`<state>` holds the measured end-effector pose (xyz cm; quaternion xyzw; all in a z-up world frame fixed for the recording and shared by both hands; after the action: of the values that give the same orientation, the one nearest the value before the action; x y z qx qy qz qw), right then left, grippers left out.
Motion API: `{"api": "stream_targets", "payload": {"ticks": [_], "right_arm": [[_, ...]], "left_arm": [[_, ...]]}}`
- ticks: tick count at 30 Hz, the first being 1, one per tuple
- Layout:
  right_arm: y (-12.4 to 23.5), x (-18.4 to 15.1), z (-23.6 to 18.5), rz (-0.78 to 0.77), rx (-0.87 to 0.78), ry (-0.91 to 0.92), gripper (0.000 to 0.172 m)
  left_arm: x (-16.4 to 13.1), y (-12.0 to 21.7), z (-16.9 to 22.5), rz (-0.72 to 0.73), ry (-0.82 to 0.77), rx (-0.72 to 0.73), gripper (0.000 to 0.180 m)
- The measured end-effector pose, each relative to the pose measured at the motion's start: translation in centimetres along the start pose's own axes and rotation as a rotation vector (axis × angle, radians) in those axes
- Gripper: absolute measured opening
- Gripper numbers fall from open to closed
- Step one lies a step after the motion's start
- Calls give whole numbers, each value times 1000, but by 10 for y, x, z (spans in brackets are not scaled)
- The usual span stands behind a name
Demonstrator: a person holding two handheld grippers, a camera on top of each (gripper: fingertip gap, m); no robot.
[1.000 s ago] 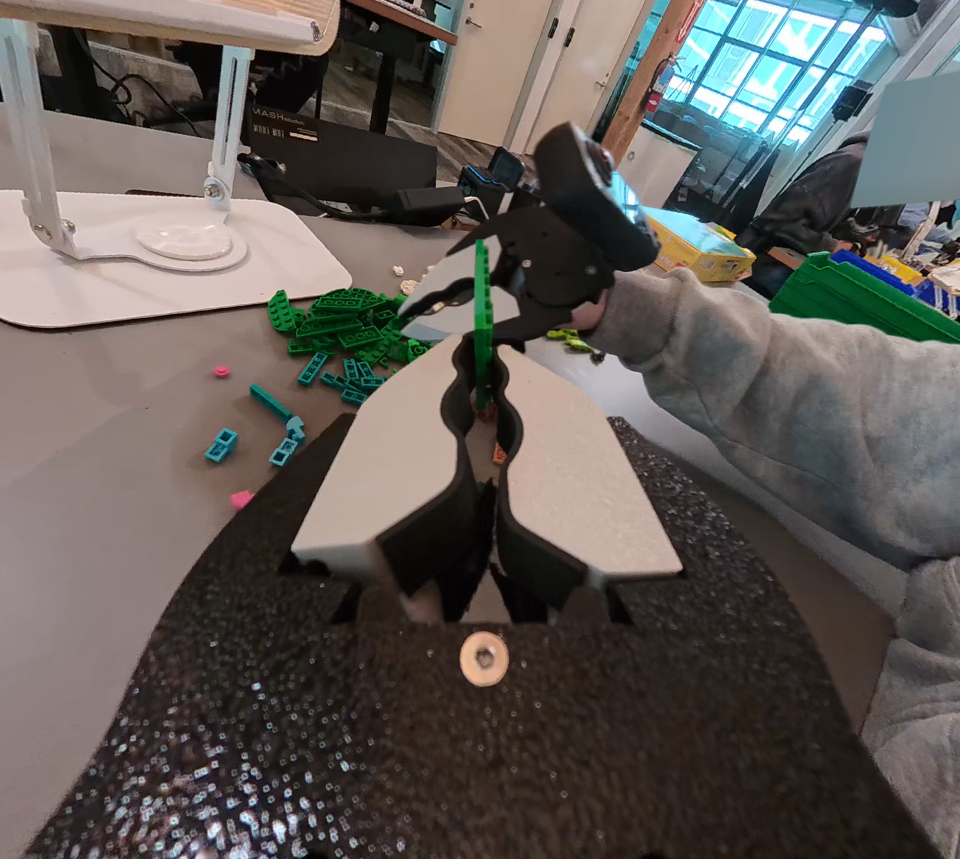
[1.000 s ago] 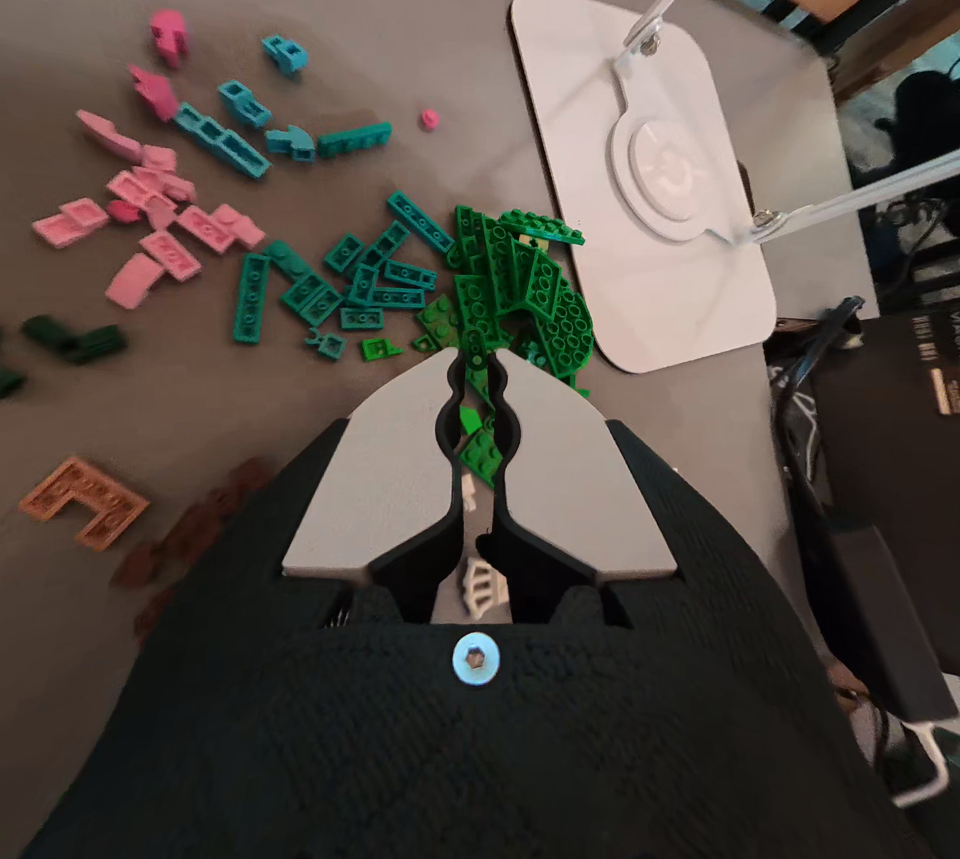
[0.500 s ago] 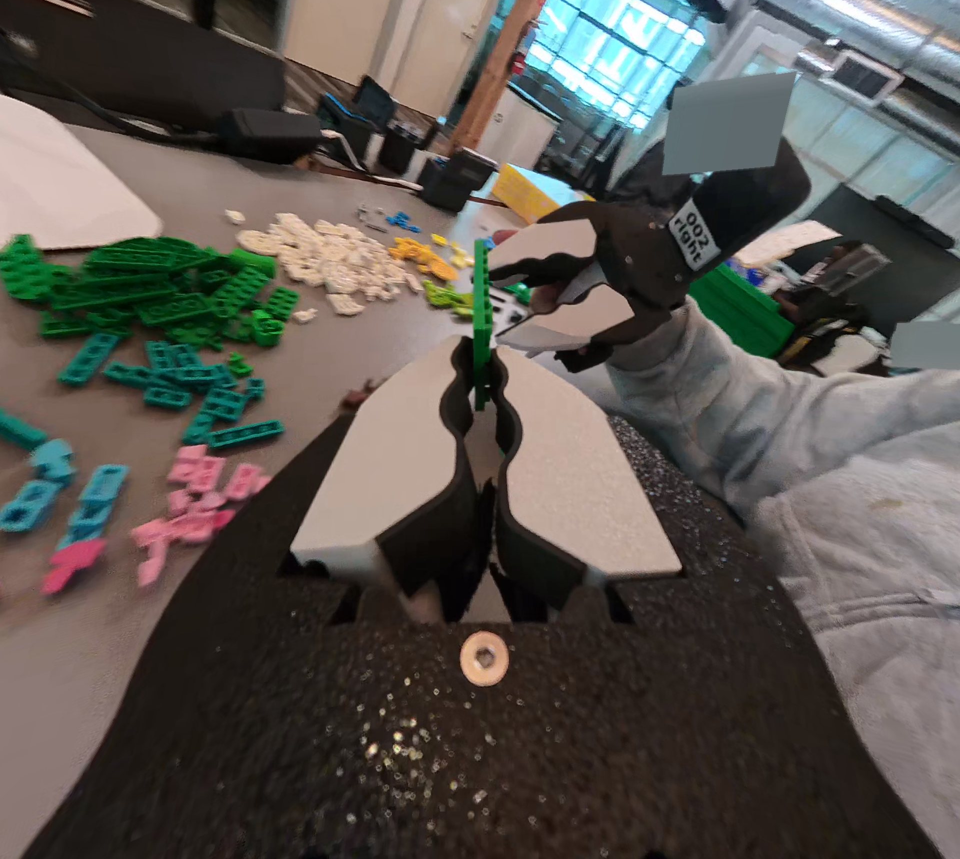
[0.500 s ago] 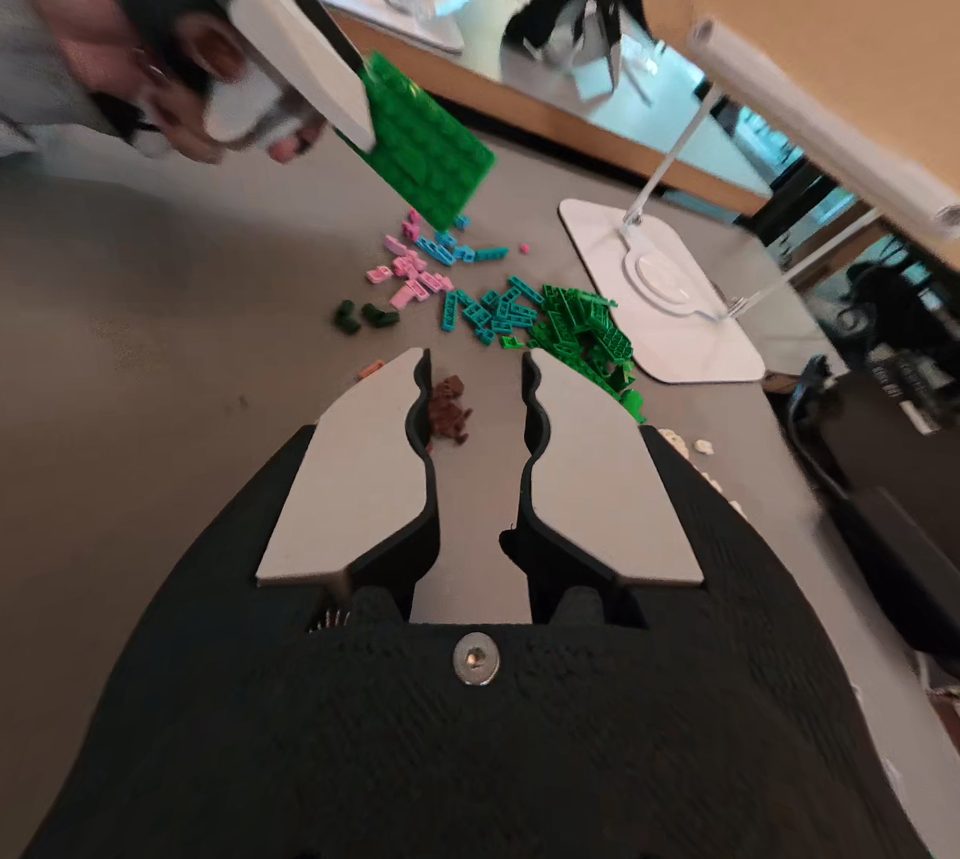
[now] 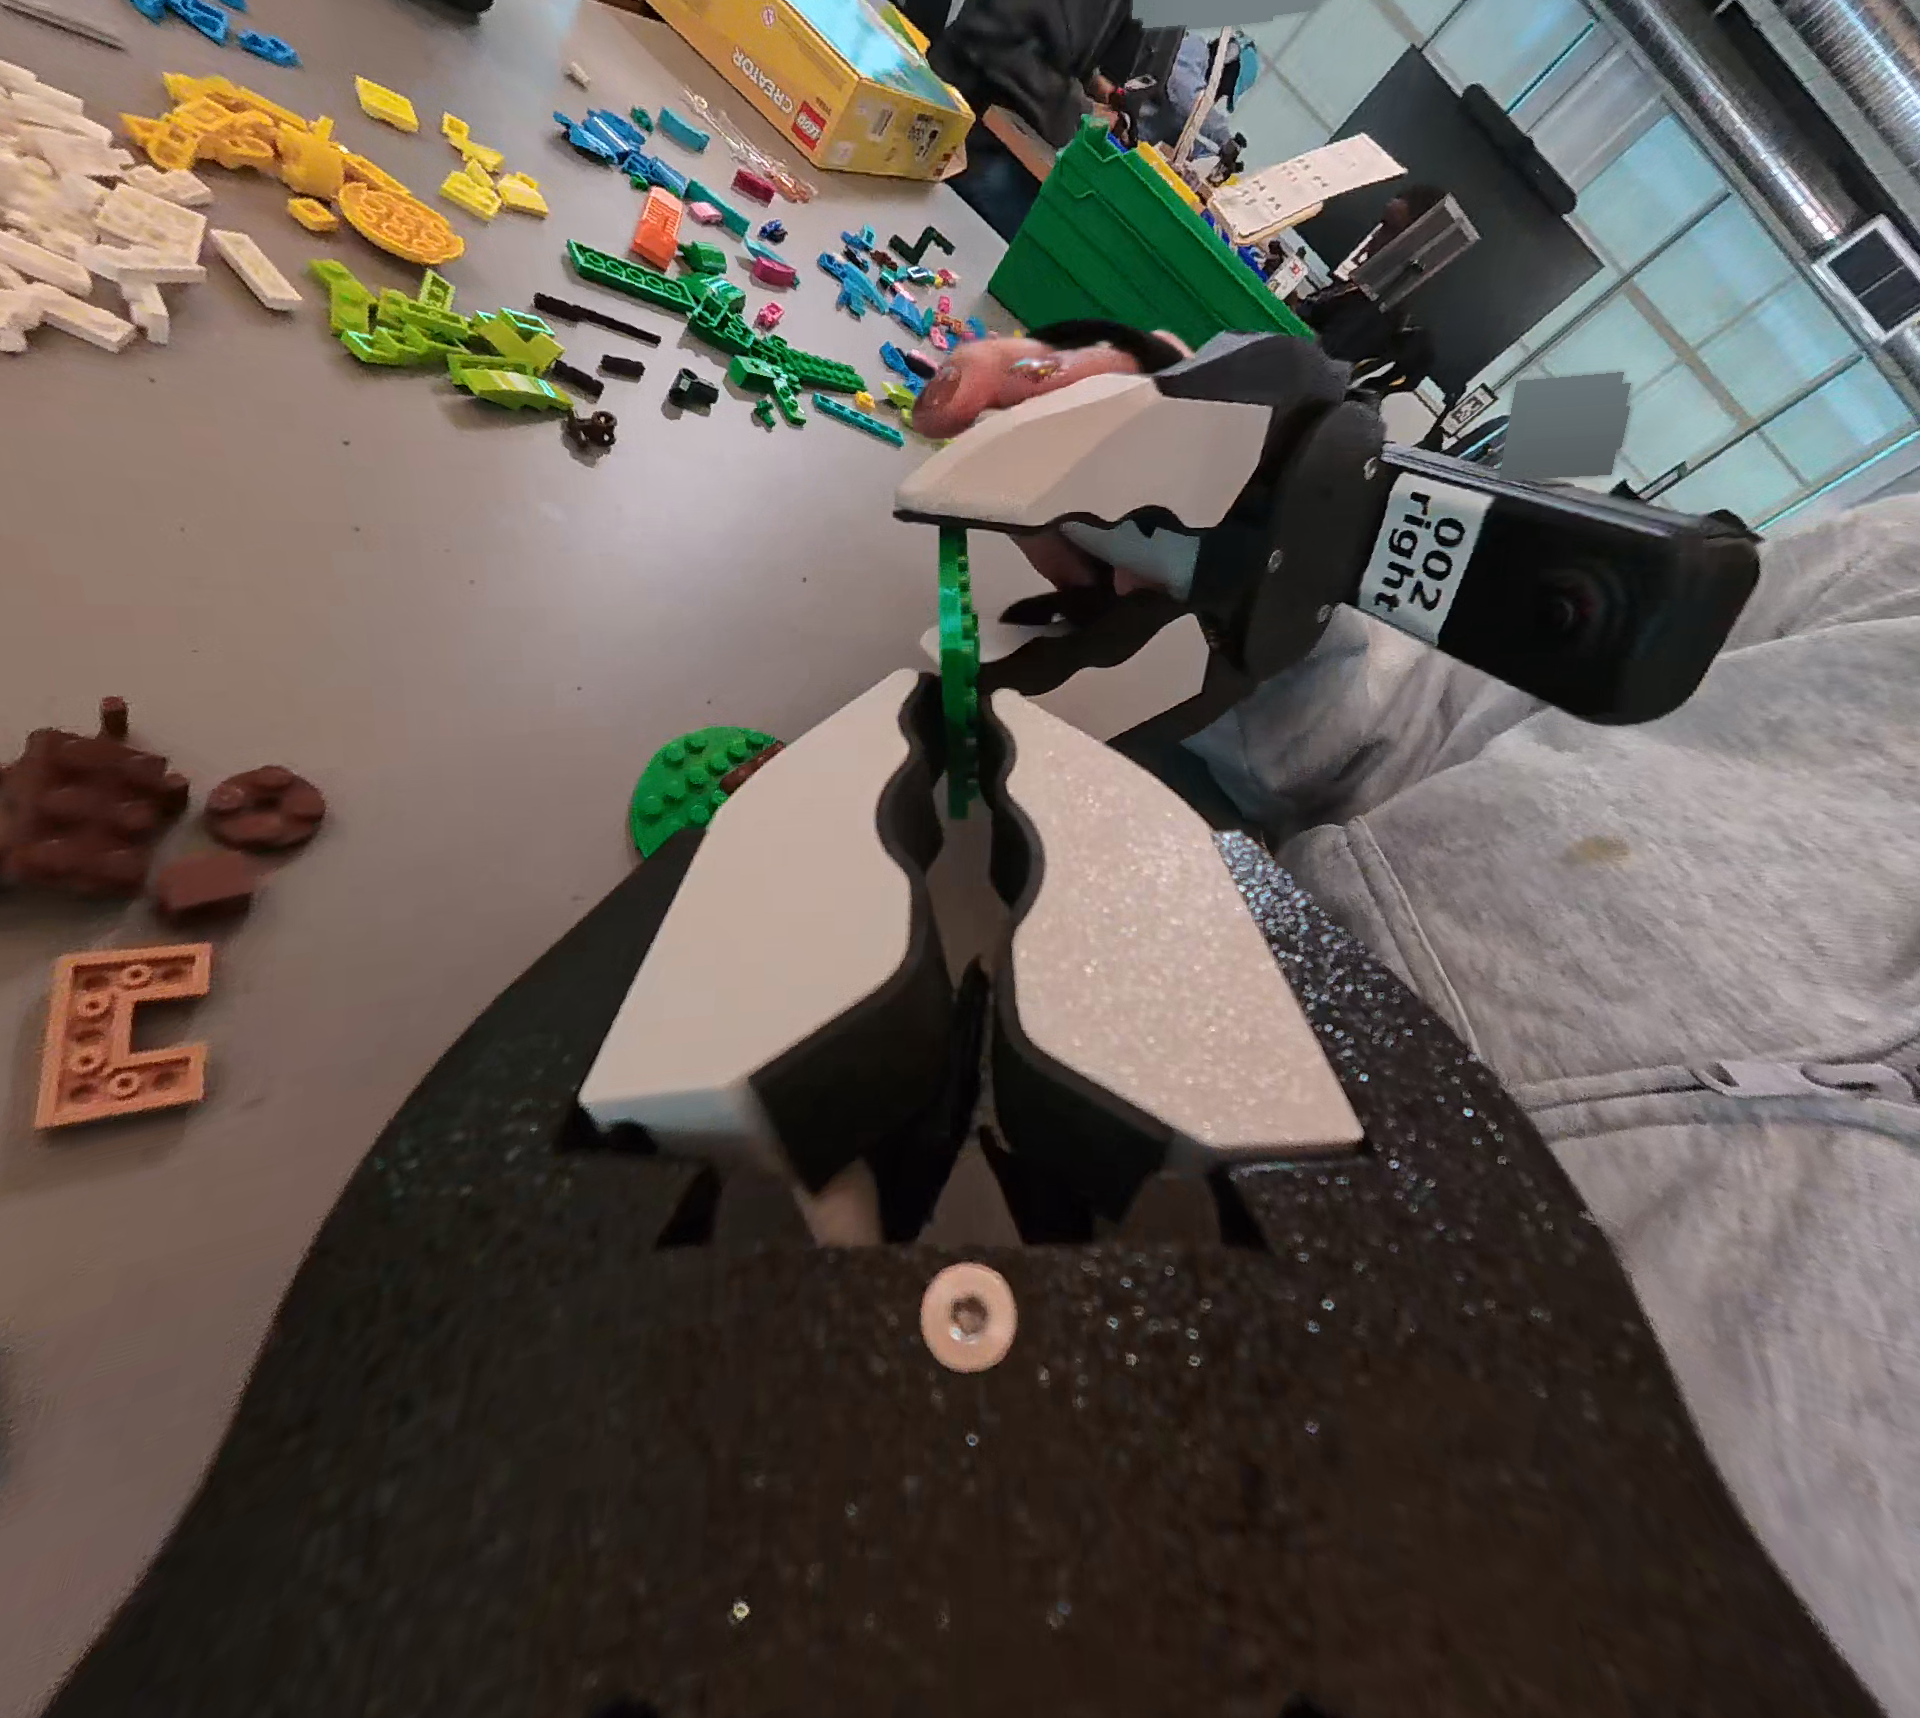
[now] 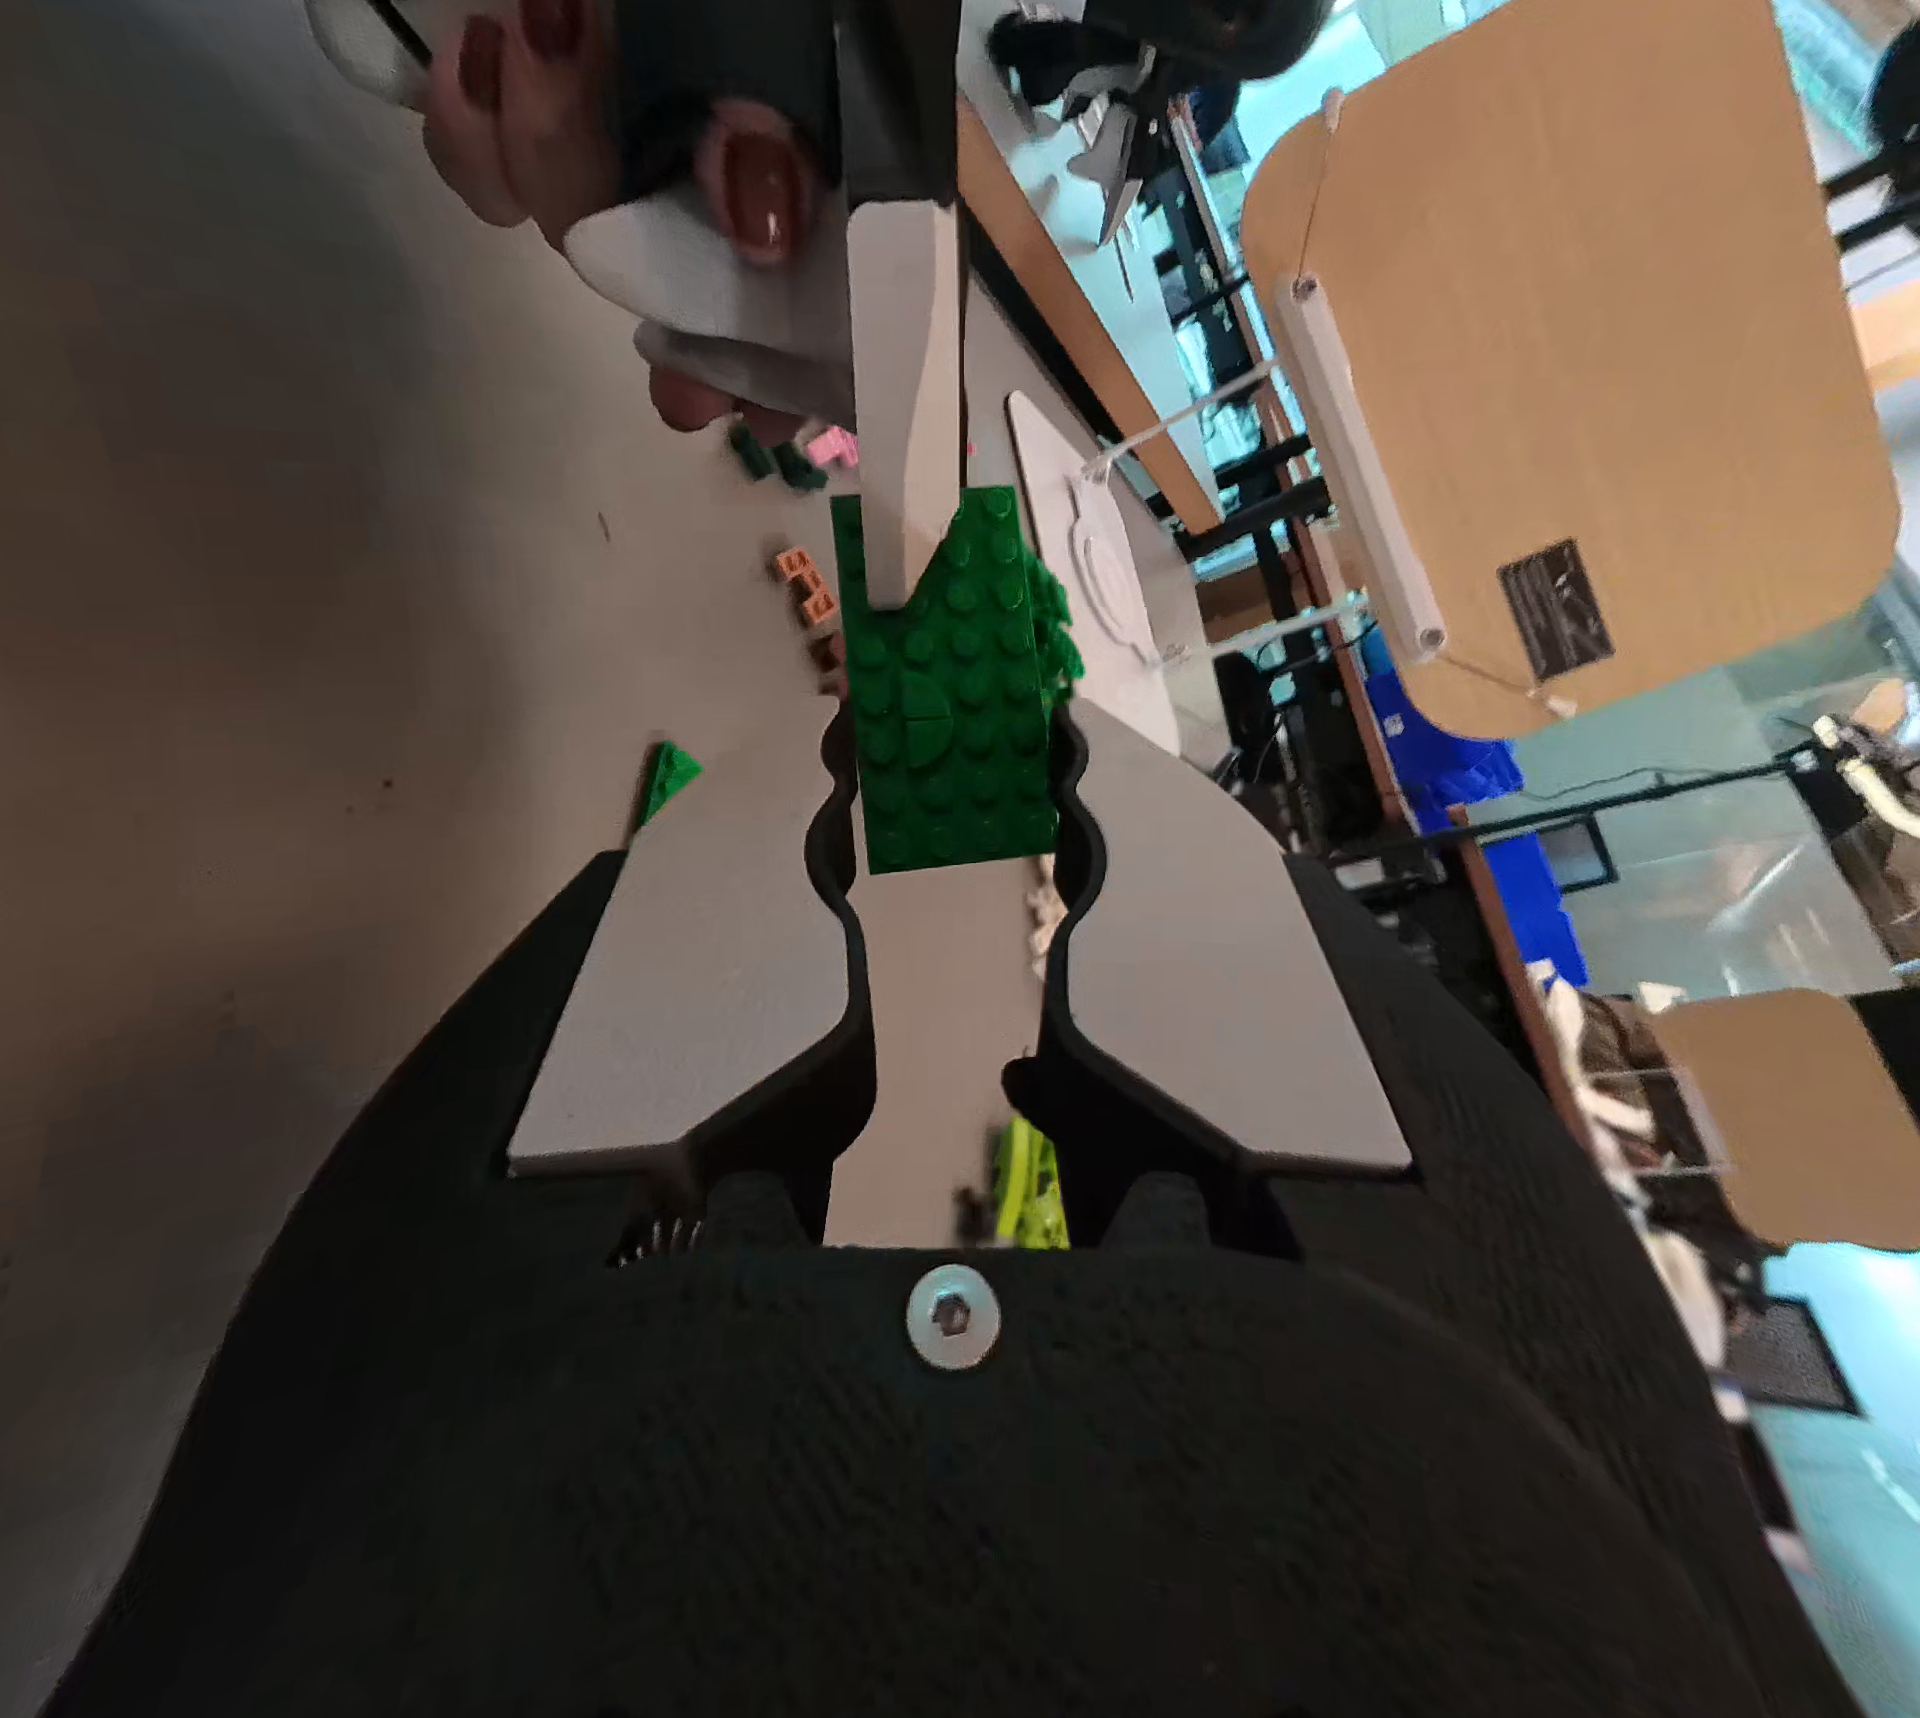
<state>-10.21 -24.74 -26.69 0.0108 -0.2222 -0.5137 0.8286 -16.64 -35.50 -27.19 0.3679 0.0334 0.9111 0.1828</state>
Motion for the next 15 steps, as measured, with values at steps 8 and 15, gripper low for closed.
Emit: {"api": "stream_targets", "payload": {"ticks": [8,15], "right_arm": [[33,-68,-25,-308,293,-314,34],[41,-88,-19,-426,313,-487,42]], "left_arm": [[6,8,-11,80,-104,214,26],[-4,-3,-22,-4,-151,347,35]]}}
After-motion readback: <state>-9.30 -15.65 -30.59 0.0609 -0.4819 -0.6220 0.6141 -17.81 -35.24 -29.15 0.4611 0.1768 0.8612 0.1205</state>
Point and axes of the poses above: each gripper's, where its closed fingertips meet, y back along the fingers, x out of its top, z = x × y across the jaws, the point moved 7 cm from there along y, back along the fingers, and after that the axes turned 11 degrees about y, right-handed, at the moved point
